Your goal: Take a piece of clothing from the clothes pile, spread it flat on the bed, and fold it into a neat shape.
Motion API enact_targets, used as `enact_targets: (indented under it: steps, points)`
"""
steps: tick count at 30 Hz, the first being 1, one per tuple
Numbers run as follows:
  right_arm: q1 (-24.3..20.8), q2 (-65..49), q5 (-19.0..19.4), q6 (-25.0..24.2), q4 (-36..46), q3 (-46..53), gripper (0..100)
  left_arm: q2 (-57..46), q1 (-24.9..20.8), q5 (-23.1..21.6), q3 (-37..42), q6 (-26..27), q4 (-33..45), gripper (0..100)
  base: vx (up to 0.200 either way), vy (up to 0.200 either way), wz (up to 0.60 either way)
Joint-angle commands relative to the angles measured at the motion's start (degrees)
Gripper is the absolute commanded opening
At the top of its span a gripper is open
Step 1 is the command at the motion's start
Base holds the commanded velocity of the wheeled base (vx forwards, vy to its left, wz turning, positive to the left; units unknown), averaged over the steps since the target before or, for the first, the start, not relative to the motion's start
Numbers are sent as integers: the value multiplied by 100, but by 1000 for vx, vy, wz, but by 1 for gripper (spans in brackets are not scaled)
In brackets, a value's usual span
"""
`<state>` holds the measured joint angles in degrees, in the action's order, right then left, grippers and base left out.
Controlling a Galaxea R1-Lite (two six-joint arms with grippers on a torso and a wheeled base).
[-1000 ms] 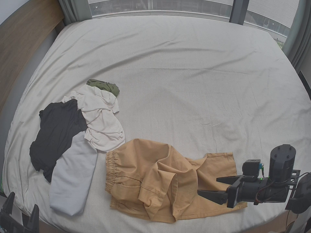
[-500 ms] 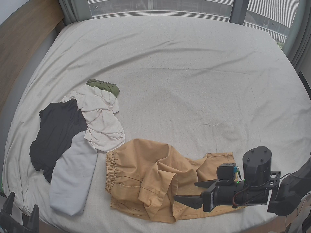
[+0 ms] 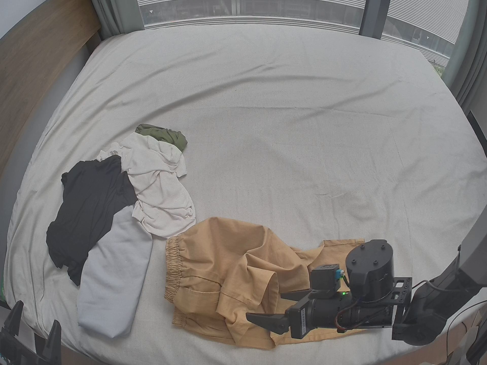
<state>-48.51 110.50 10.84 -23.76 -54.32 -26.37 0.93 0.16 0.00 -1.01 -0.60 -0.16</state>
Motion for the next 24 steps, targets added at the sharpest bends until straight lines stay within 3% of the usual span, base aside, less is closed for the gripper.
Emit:
enact_targets:
  steps: [1, 13, 24]
  points:
    - [-54, 341, 6, -15, -8, -184, 100, -84, 2, 0, 101, -2, -2, 100, 0, 0, 0]
    - [-194, 877, -3, -111, -35, -554, 100, -84, 2, 0, 101, -2, -2, 100, 0, 0, 0]
    - [-256, 1246, -29, -164, -606, -624, 100, -84, 2, 0, 101, -2, -2, 100, 0, 0, 0]
